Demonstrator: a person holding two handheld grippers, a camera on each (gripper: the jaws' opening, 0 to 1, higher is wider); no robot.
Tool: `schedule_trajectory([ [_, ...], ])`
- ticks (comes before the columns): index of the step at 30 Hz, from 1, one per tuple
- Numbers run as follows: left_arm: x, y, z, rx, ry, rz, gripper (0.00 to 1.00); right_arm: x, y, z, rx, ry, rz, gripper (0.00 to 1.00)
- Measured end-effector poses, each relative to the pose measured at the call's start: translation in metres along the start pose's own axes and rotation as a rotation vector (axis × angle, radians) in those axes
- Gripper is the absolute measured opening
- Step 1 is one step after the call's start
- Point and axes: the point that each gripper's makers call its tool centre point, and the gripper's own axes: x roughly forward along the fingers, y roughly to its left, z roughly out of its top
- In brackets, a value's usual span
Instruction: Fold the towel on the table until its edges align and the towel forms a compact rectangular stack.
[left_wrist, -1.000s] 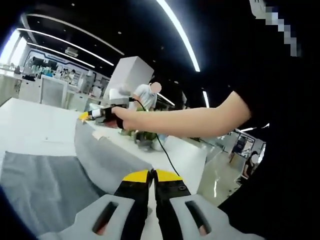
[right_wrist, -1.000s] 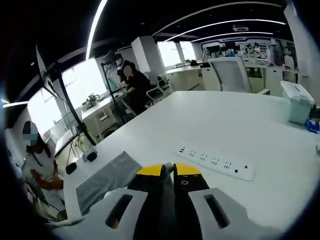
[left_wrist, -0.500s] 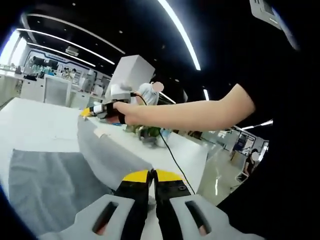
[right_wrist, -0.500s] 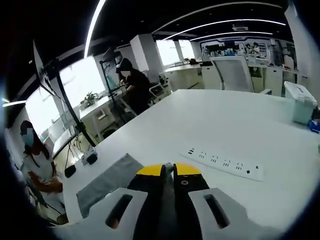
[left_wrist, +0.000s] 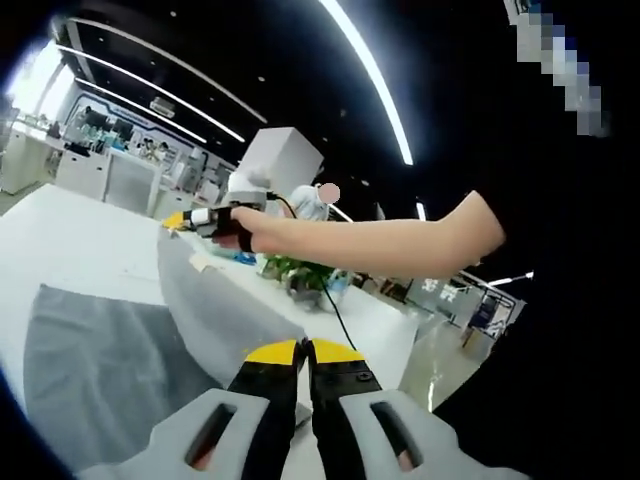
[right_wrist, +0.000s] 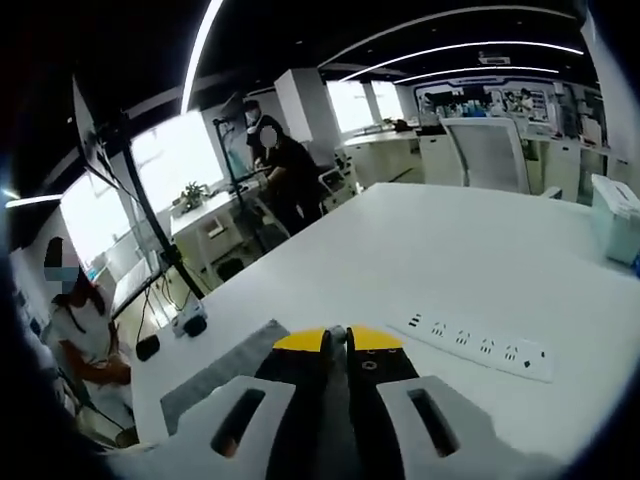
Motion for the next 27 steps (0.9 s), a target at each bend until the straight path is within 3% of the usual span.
schedule_trajectory([
  [4, -0.005, 0.011, -0.007, -0.013, 0.016, 0.029, 0.03, 0.011, -0.002, -0.005, -0.011, 0.027, 0.003, 0.04],
  [14, -0.016, 0.026, -0.007, -0.020, 0.010, 0.067, 0.03, 0.026, 0.005, -0.007, 0.029, 0.022, 0.028, 0.04],
  [18, -0.017, 0.027, -0.007, 0.000, 0.020, 0.071, 0.03, 0.029, 0.004, -0.009, 0.058, 0.034, 0.026, 0.04],
  [27, -0.027, 0.023, -0.005, 0.018, 0.016, 0.083, 0.03, 0.025, 0.021, -0.004, 0.070, 0.020, 0.035, 0.04],
])
